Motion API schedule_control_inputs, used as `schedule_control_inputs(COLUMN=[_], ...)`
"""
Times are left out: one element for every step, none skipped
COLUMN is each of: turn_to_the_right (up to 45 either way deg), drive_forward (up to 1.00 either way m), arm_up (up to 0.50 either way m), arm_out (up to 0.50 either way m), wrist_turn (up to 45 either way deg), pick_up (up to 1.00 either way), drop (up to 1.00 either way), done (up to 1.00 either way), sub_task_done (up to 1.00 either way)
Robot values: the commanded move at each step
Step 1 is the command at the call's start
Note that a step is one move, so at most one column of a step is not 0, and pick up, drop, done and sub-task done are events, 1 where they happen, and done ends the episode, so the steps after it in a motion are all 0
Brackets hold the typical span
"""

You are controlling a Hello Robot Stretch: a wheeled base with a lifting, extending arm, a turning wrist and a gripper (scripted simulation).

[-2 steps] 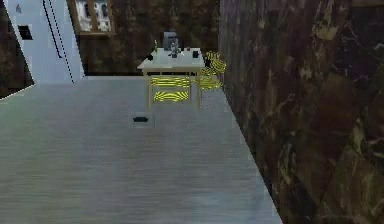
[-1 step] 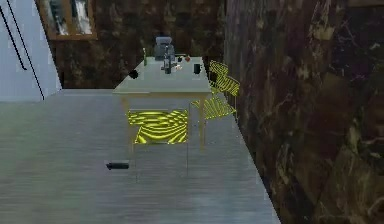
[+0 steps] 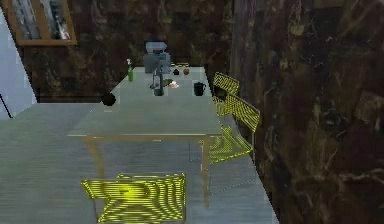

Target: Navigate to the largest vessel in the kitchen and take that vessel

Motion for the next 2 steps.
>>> schedule_control_inputs(turn_to_the_right=[-45.0, -45.0], drive_forward=[0.00, 0.00], arm_up=[0.00, 0.00], arm_out=[0.00, 0.00], wrist_turn=[0.0, 0.0], pick_up=[0.00, 0.00], drop=[0.00, 0.00], done=[0.00, 0.00], sub_task_done=[0.00, 0.00])
